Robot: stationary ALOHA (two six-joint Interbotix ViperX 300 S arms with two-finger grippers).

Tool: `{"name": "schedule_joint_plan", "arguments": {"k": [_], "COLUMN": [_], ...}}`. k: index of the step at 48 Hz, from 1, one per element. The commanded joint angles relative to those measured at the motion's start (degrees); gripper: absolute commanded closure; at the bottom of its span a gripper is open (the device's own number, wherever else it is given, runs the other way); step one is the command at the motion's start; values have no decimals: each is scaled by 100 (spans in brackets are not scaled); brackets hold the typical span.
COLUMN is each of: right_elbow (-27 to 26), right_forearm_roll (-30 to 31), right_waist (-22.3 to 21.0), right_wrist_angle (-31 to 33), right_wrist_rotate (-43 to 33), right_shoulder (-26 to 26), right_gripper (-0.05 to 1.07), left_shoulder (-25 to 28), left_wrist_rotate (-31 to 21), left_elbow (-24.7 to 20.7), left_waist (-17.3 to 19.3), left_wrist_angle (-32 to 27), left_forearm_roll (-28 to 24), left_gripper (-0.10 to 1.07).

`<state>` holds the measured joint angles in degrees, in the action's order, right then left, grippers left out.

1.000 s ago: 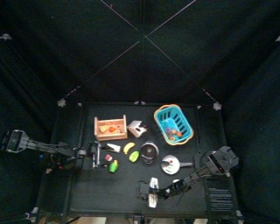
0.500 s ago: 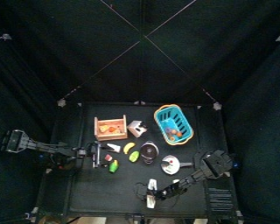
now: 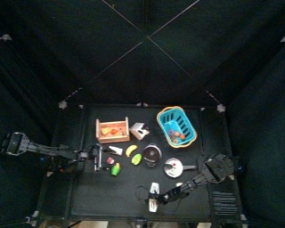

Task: Grab sushi piece

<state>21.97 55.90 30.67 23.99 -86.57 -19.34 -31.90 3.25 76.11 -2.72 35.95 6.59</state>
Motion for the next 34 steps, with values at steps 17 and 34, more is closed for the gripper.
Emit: {"name": "schedule_joint_plan", "arguments": {"k": [17,34], "right_elbow": [-202,-202], "right_forearm_roll": [0,26], "right_waist": [0,-26], "right_wrist_angle": [149,149], "right_wrist_rotate": [0,9], "right_shoulder": [466,466], "right_gripper": [52,52], "left_shoulder": [9,9], "left_wrist_rotate": [-9,-9], "left_elbow": [-62,-53], "left_waist": [-9,-9], "left_wrist_angle": [18,26], "left_forearm_roll": [-9,-9], "left_gripper": [-6,-6]}}
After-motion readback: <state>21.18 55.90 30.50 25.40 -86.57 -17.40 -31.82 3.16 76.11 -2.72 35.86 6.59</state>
